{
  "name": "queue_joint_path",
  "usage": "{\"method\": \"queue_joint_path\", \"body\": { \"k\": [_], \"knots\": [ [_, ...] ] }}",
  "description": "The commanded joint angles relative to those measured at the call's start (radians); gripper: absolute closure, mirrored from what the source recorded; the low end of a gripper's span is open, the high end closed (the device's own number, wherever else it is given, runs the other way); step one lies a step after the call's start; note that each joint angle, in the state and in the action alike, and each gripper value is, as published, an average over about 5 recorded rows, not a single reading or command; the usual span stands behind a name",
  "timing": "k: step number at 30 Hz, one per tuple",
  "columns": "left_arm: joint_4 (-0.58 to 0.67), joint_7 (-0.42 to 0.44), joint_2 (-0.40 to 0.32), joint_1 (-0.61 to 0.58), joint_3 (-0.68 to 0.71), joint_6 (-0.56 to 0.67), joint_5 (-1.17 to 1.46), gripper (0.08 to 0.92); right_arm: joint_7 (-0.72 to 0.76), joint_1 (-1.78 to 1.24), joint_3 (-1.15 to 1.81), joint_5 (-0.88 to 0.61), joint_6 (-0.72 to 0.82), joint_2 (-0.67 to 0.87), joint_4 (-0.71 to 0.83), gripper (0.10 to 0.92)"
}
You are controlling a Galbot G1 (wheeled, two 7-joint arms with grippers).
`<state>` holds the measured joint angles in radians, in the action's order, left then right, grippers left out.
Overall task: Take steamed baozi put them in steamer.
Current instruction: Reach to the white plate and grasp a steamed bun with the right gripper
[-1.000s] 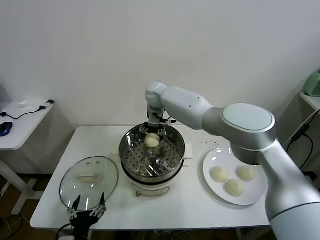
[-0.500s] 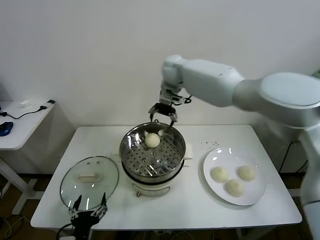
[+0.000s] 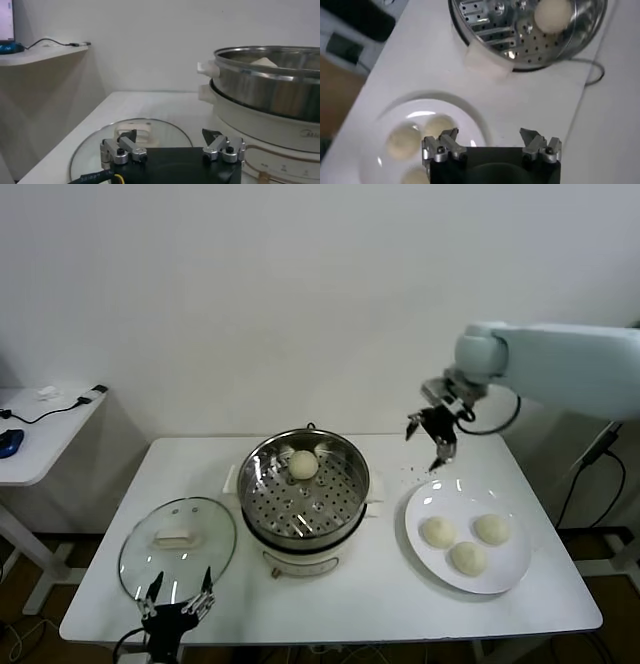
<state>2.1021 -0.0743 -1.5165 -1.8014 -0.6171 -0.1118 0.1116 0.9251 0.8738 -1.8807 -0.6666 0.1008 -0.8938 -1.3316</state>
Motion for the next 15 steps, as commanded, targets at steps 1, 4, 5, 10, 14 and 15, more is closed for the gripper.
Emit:
{"method": "queue_joint_path", "body": {
  "k": [1,4,5,10,14,15],
  "knots": [
    [-0.011,-0.002,-0.004,0.001,0.005,0.007,0.000,0.177,-0.137,-0.176,-0.012,0.000,0.248,0.134,-0.063,0.203],
    [-0.014,-0.003,-0.006,-0.002,0.010,0.011,-0.003,0.177,-0.144,-0.260,0.045,0.033,0.253,0.112,-0.007,0.203],
    [-0.015,-0.003,-0.007,-0.002,0.011,0.011,-0.004,0.177,-0.145,-0.286,0.064,0.041,0.254,0.104,0.012,0.203],
    [-0.014,-0.004,-0.011,-0.007,0.007,0.013,-0.006,0.177,-0.144,-0.372,0.125,0.077,0.250,0.073,0.066,0.202],
    [-0.017,-0.008,-0.013,-0.014,0.003,0.016,-0.006,0.177,-0.146,-0.417,0.167,0.099,0.244,0.060,0.093,0.203],
    [-0.017,-0.009,-0.013,-0.015,0.003,0.017,-0.006,0.177,-0.147,-0.427,0.177,0.103,0.242,0.058,0.099,0.203]
  ]
}}
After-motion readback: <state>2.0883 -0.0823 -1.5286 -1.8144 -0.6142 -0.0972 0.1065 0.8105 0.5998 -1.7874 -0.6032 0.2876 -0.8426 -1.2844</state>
